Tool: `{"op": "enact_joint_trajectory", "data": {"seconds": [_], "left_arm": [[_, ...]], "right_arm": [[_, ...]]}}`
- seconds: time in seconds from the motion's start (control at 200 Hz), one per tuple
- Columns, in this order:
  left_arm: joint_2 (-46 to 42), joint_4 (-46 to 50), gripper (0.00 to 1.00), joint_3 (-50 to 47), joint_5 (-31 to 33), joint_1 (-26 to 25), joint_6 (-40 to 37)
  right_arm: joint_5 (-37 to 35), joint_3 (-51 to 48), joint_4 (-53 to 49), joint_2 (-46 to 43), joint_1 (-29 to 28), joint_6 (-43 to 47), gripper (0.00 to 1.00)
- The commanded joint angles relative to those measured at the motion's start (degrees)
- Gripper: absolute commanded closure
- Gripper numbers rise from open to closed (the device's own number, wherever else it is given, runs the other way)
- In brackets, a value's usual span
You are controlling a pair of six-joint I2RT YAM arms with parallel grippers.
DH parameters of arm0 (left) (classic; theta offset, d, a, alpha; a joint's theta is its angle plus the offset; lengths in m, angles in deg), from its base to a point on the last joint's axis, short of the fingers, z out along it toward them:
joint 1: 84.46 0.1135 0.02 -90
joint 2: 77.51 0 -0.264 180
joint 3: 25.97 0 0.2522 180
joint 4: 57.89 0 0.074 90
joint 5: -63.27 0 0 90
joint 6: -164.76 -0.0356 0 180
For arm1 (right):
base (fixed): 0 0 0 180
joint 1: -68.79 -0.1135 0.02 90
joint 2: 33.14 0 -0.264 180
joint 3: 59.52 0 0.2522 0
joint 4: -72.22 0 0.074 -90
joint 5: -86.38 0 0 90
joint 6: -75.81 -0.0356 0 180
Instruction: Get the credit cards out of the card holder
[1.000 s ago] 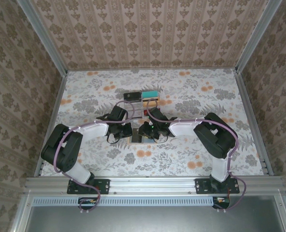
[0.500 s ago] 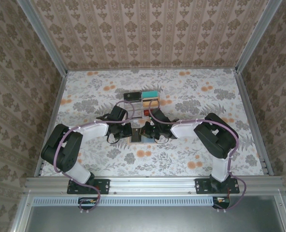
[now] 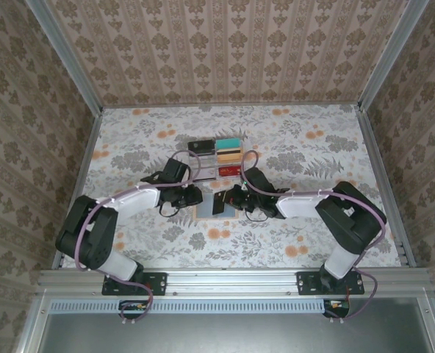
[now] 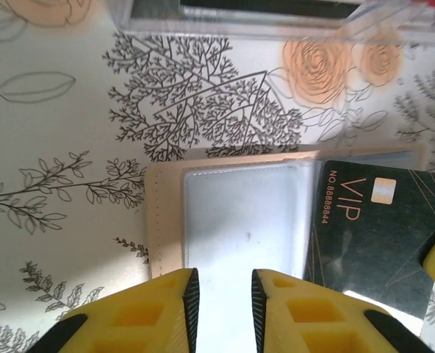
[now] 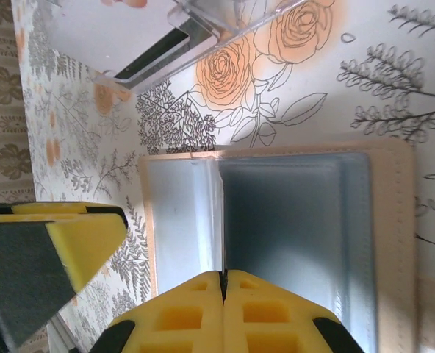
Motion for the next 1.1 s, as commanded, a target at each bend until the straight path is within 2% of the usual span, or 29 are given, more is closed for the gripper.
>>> {"op": "enact_joint_trajectory", "data": {"seconds": [0.0,0.19,0.37,0.6,0.76,0.855,0.985,1.095], "left_arm": [[-2.6,-0.5,0.66,1.1,-2.4,0.9,0.3],[-6.5,-6.1,0.46,-0.4,-9.5,1.9,4.4],[-11.7,-12.5,0.23,-2.5,-14.9,2.6,12.3],[-14.1,-20.1,0.16,-2.4,-19.3,2.7,20.4],[-13.8,-26.5,0.18,-3.1,-20.8,2.7,26.6],[-13.3,-28.5,0.24,-2.5,-23.3,2.7,27.9],[-12.1,-34.4,0.42,-2.7,-25.1,2.4,30.9],[-11.6,-34.6,0.58,-2.1,-25.6,2.3,29.8]], "right_arm": [[-2.3,-2.3,7.3,-3.2,0.4,1.4,1.00],[-2.5,-4.2,13.3,-7.4,0.5,0.8,1.00],[-2.9,-6.5,21.4,-9.8,1.5,-3.5,1.00],[-1.9,-6.2,29.4,-10.1,3.1,-9.0,1.00],[-1.4,-6.2,32.9,-11.1,4.0,-12.1,1.00],[-0.9,-6.2,33.3,-12.0,4.2,-12.9,1.00],[-0.2,-5.9,33.2,-13.1,4.6,-13.6,1.00],[0.4,-5.8,35.2,-13.1,5.1,-15.0,1.00]]}}
